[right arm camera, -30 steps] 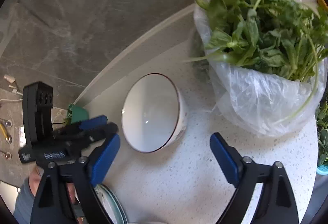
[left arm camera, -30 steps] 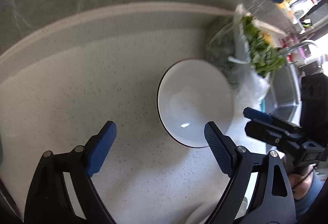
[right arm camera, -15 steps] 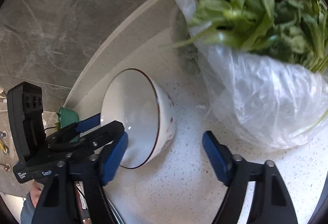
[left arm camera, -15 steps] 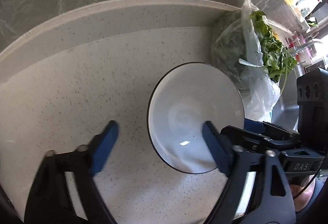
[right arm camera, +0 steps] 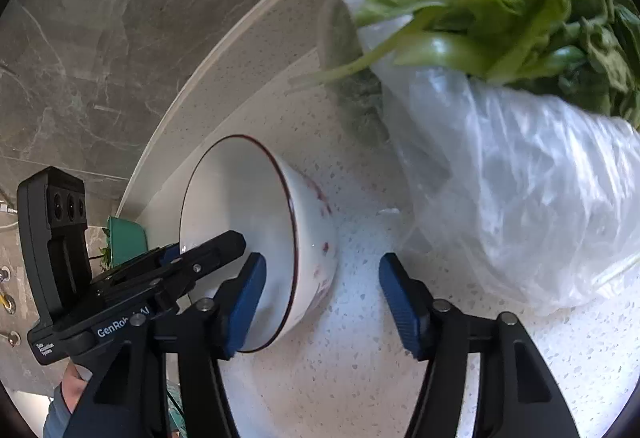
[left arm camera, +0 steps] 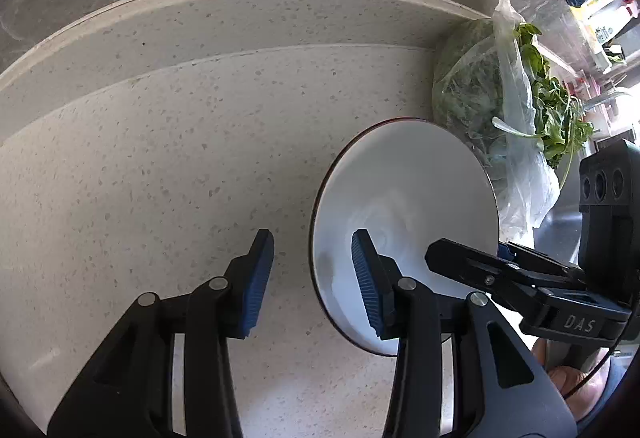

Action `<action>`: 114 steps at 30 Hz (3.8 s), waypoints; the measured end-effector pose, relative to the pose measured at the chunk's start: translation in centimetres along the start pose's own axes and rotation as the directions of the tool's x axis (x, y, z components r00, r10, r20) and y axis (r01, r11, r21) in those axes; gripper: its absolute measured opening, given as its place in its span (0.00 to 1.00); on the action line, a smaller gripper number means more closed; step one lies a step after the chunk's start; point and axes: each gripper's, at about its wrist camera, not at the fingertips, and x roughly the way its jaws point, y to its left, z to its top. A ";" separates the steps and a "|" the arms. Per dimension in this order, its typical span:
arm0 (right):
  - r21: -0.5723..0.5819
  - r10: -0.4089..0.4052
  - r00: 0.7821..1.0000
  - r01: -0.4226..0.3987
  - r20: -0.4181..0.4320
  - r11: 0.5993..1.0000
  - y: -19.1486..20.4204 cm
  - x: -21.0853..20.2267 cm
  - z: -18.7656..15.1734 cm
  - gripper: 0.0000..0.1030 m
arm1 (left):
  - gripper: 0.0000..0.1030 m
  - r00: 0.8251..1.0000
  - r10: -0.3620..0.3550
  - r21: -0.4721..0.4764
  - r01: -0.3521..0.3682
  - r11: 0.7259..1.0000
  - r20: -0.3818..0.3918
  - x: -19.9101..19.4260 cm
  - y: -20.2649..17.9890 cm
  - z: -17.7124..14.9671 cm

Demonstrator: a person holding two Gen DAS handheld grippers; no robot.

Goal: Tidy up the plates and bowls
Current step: 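Move both tools to the red-floral white bowl and close on its rim, then lift the red-floral bowl with both tools and lower it into the white bowl, then open both tools, then close them on the rim of the nested bowls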

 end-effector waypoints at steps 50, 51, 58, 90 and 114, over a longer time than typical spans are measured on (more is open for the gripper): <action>-0.023 0.115 0.992 -0.116 -0.059 0.993 -0.7 -6.8 -1.5 0.25 | 0.10 0.990 -0.140 -0.026 0.139 0.990 -0.022 -6.9 -0.6 -3.7; -0.025 0.117 0.991 -0.119 -0.060 0.993 -0.7 -7.3 -1.9 0.25 | 0.10 0.990 -0.141 -0.026 0.141 0.990 -0.018 -7.5 -0.9 -4.2; -0.048 0.123 0.991 -0.125 -0.051 0.991 -0.3 -10.9 -5.6 0.25 | 0.10 0.989 -0.149 -0.001 0.149 0.989 -0.007 -11.1 -3.1 -8.3; -0.018 0.048 0.989 -0.051 -0.138 0.999 -1.5 -12.9 -20.1 0.25 | 0.11 0.973 -0.208 -0.024 0.207 0.978 -0.104 -11.2 -7.1 -26.6; -0.211 -0.154 0.981 0.128 -0.114 0.969 3.8 -8.5 -21.0 0.25 | 0.14 0.991 -0.105 0.011 0.106 0.994 -0.077 -8.7 -8.0 -27.0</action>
